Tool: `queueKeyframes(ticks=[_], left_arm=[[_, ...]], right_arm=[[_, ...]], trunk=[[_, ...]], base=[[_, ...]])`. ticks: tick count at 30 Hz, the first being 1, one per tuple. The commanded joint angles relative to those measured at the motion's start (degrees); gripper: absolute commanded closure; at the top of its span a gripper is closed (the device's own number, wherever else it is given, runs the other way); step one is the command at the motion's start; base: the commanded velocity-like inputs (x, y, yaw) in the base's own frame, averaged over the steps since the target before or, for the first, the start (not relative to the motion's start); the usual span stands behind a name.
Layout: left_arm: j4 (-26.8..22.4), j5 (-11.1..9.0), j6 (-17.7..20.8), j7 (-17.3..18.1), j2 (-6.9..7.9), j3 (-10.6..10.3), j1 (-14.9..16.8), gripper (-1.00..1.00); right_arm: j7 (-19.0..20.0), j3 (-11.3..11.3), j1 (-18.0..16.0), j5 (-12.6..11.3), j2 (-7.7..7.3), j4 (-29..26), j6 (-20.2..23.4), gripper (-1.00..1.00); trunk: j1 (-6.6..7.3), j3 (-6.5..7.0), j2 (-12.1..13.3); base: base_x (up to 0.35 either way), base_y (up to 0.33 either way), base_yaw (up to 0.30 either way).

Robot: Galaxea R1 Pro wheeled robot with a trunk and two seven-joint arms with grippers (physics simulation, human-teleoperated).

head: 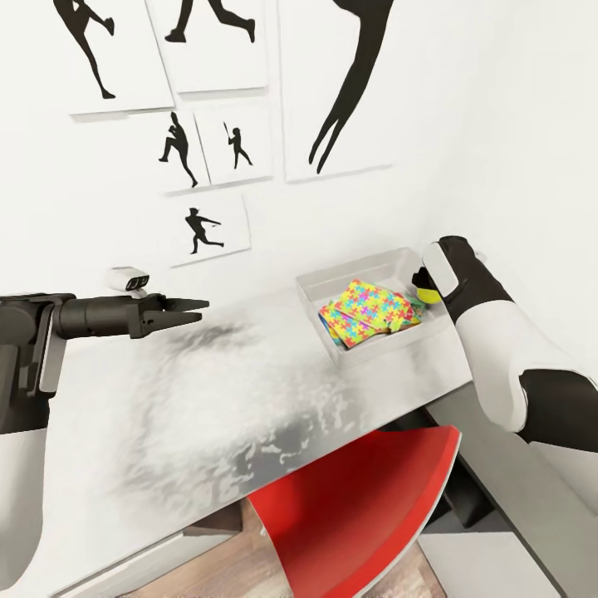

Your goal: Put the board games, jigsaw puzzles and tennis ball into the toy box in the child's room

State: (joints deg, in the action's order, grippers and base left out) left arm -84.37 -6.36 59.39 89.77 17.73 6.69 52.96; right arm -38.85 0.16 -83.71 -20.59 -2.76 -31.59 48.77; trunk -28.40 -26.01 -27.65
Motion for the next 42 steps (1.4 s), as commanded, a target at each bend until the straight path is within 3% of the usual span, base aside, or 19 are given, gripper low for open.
queueKeyframes(ticks=[1, 10, 11, 28, 32, 35, 40, 41, 42], left_arm=[[0.0, 0.0, 0.6, 0.2, 0.05, 0.0, 0.0, -1.0], [0.0, 0.0, 0.6, 0.2, 0.12, 0.0, 0.0, -1.0], [0.0, 0.0, 0.6, 0.2, 0.11, 0.1, 0.0, -1.0], [0.0, 0.0, 0.6, 0.2, 0.2, 0.1, 0.0, -1.0], [0.0, 0.0, 0.6, 0.2, 0.21, 0.1, 0.0, -1.0], [0.0, 0.0, 0.6, 0.2, 1.14, 0.1, 0.0, -1.0], [0.0, -0.1, 0.6, 0.2, 2.15, 0.1, 0.0, -1.0], [0.0, -0.1, 0.6, 0.2, 2.22, 0.1, 0.0, -1.0], [0.0, -0.1, 0.6, 0.2, 2.55, 0.1, -0.1, -1.0]], right_arm=[[-0.6, 0.0, 0.0, -0.8, 0.01, -0.1, 0.0, 1.0], [-0.7, -0.1, -0.1, -1.1, -0.06, -0.1, 0.1, 1.0], [-0.6, -0.1, -0.1, -1.1, -0.11, -0.1, 0.2, -1.0], [-0.7, -0.1, 0.4, -1.3, -0.42, -3.1, 0.4, -1.0], [-0.8, -0.1, 0.7, -1.4, -0.42, -7.6, 1.4, -1.0], [-0.8, -1.0, 1.0, -1.7, -0.34, -15.2, 7.0, -1.0], [-0.6, -3.8, 1.0, -5.4, -0.39, -24.8, 11.2, -1.0], [-0.4, -4.3, 1.0, -6.8, -0.45, -25.4, 11.2, -1.0], [0.1, -5.3, 1.0, -9.8, -0.84, -25.9, 11.2, -1.0]], trunk=[[-0.02, -0.11, -0.1], [-0.02, -0.15, -0.1], [-0.02, -0.15, -0.1], [-0.02, -0.15, -0.1], [-0.02, -0.15, -0.1], [-0.02, -0.15, -0.1], [-0.02, -0.01, -0.1], [-0.02, 0.06, -0.1], [-0.02, 0.14, -0.1]], base=[[0.0, 0.0, 0.0], [0.0, 0.0, 0.0], [0.0, 0.0, 0.0], [0.0, 0.0, 0.0], [0.0, 0.0, 0.0], [-0.049, 0.0, 0.0], [-0.204, 0.0, -0.008], [-0.259, 0.0, -0.04], [-0.24, 0.0, -0.051]])
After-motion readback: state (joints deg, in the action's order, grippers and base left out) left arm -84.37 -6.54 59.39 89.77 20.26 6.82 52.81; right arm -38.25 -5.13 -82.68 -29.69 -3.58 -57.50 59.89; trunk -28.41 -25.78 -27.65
